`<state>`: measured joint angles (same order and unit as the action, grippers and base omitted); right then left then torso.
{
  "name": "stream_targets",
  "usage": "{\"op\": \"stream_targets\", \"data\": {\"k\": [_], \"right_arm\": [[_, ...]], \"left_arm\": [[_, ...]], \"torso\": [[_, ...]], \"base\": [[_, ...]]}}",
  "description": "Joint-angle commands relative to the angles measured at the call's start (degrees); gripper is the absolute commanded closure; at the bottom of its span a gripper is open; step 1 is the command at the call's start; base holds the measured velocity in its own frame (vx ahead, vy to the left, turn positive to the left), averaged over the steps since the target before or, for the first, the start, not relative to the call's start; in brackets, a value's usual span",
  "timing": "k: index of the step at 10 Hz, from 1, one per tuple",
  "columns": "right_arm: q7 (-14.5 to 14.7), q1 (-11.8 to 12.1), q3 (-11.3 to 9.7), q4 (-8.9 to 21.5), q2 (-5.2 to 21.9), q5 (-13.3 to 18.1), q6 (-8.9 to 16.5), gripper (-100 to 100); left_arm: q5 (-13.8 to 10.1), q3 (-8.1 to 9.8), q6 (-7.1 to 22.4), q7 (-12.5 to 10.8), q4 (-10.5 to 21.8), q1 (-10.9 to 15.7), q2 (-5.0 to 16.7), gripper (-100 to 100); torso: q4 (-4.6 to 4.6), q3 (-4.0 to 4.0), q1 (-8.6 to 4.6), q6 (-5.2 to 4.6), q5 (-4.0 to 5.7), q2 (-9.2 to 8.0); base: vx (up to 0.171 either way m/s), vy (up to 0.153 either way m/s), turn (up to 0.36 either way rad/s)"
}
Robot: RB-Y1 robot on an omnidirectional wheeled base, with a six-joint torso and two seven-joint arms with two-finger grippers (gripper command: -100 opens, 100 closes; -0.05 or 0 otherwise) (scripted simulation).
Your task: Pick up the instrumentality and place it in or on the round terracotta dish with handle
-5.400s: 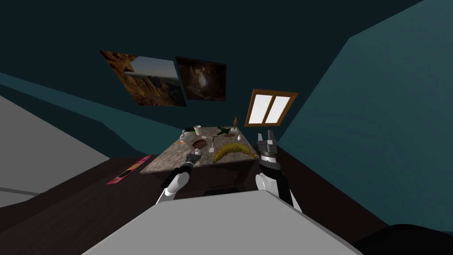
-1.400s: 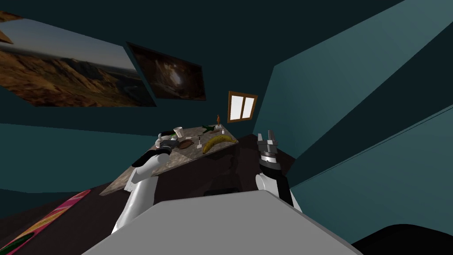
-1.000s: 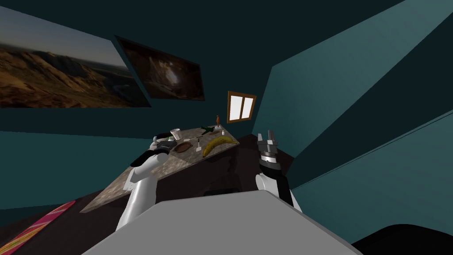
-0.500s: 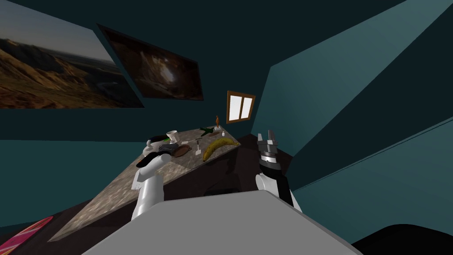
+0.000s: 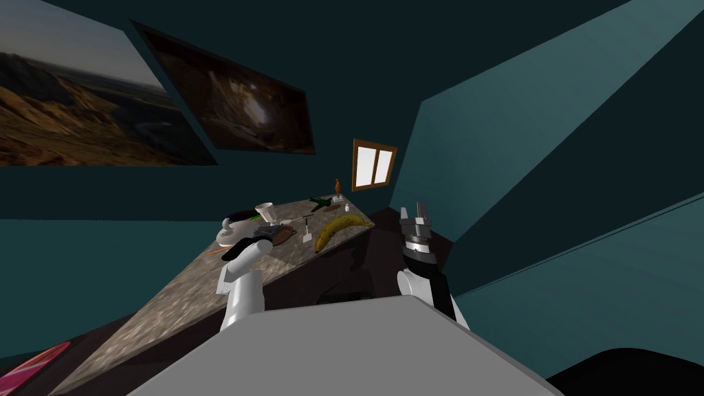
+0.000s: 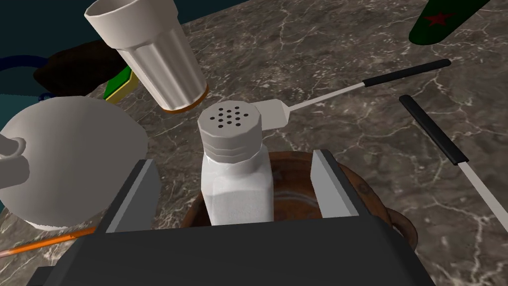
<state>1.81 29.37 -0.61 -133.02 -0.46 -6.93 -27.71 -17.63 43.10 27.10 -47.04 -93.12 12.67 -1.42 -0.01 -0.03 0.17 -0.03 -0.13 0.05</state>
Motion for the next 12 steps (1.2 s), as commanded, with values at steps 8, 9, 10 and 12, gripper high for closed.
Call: {"op": "stream_targets", "data": {"k": [8, 9, 10, 12], "right_arm": [[0.0, 0.0, 0.0, 0.0, 0.0, 0.0, 0.0, 0], [0.0, 0.0, 0.0, 0.0, 0.0, 0.0, 0.0, 0], [0.0, 0.0, 0.0, 0.0, 0.0, 0.0, 0.0, 0], [0.0, 0.0, 0.0, 0.0, 0.0, 0.0, 0.0, 0]], "left_arm": [[1.0, 1.28, 4.9, -1.3, -3.5, 1.0, 1.1, -100], [1.2, 1.60, 6.1, -1.6, -4.4, 1.3, 1.4, -100], [1.4, 1.92, 7.3, -1.9, -5.2, 1.5, 1.7, -100], [1.9, 2.56, 9.7, -2.5, -7.0, 2.1, 2.3, -100]], "torso": [[0.01, 0.01, -0.09, 0.00, 0.02, -0.02], [0.01, 0.01, -0.10, 0.00, 0.02, -0.02], [0.01, 0.02, -0.10, 0.00, 0.03, -0.02], [0.01, 0.01, -0.09, 0.00, 0.02, -0.02]], "base": [[0.002, -0.009, -0.005], [0.004, -0.024, -0.008], [0.005, -0.024, -0.011], [0.003, -0.022, -0.010]]}}
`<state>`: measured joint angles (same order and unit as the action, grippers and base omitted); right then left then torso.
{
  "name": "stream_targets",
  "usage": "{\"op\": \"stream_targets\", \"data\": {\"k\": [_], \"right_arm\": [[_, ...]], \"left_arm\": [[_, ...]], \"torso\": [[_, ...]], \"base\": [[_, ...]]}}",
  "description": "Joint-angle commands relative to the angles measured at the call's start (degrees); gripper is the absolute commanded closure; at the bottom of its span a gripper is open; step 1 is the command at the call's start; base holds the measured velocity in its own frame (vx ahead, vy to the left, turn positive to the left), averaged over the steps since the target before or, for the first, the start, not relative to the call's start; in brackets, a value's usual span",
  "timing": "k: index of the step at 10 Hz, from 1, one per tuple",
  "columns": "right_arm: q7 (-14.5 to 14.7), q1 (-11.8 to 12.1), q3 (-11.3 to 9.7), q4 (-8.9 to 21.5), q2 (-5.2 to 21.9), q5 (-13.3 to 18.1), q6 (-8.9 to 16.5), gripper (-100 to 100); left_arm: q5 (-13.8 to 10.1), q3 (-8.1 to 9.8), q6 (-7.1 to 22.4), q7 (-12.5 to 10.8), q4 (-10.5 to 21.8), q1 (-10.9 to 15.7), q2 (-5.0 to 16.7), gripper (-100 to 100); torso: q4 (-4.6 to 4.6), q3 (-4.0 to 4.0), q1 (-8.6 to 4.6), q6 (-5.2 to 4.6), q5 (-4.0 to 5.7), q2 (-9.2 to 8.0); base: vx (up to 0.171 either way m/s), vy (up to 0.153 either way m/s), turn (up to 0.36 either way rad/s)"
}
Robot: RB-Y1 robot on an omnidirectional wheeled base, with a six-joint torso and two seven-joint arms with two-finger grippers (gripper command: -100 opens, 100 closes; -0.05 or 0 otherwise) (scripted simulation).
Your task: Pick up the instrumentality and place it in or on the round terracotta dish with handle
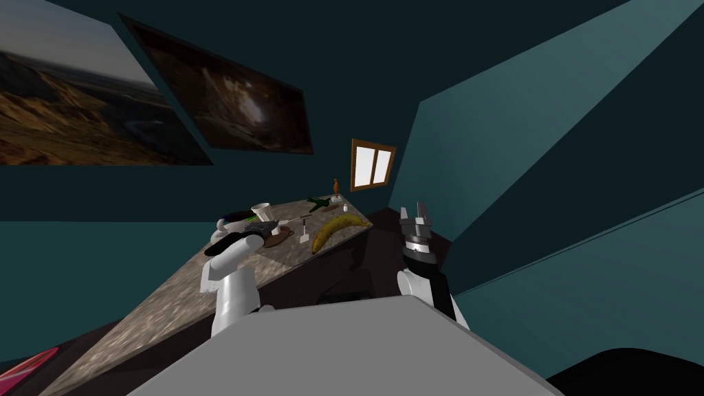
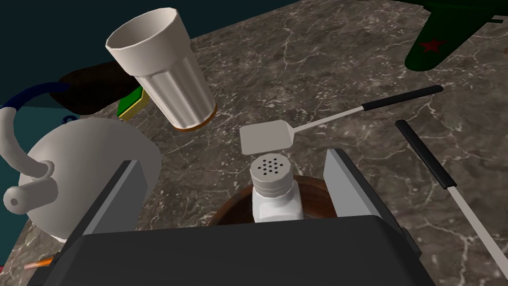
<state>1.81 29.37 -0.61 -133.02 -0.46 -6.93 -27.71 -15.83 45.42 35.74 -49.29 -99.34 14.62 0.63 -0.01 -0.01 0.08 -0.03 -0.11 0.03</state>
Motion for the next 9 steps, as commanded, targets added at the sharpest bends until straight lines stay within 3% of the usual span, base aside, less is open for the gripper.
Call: {"op": "stream_targets", "data": {"k": [1, 2, 3, 4, 9], "right_arm": [[0.0, 0.0, 0.0, 0.0, 0.0, 0.0, 0.0, 0], [0.0, 0.0, 0.0, 0.0, 0.0, 0.0, 0.0, 0], [0.0, 0.0, 0.0, 0.0, 0.0, 0.0, 0.0, 0], [0.0, 0.0, 0.0, 0.0, 0.0, 0.0, 0.0, 0], [0.0, 0.0, 0.0, 0.0, 0.0, 0.0, 0.0, 0]], "left_arm": [[0.3, 0.55, 2.3, -0.6, -1.6, 0.4, 0.5, -100], [0.6, 0.87, 3.5, -0.9, -2.5, 0.6, 0.8, -100], [0.6, 0.61, 2.5, -0.6, -2.1, 0.4, 0.3, -100], [0.6, 0.65, 2.8, -0.7, -2.3, 0.4, 0.3, 0], [0.6, 0.64, 2.8, -0.7, -2.2, 0.4, 0.3, 0]], "torso": [[0.00, 0.00, 0.00, 0.00, 0.00, 0.00], [0.00, 0.00, 0.00, 0.00, 0.00, 0.00], [0.00, 0.00, 0.00, 0.00, 0.00, 0.00], [0.00, 0.00, 0.04, 0.00, -0.01, 0.00], [0.00, 0.00, 0.09, 0.00, -0.02, -0.01]], "base": [[0.003, -0.022, -0.011], [0.005, -0.022, -0.011], [0.003, -0.009, 0.000], [0.000, 0.000, 0.000], [0.000, 0.000, 0.000]]}}
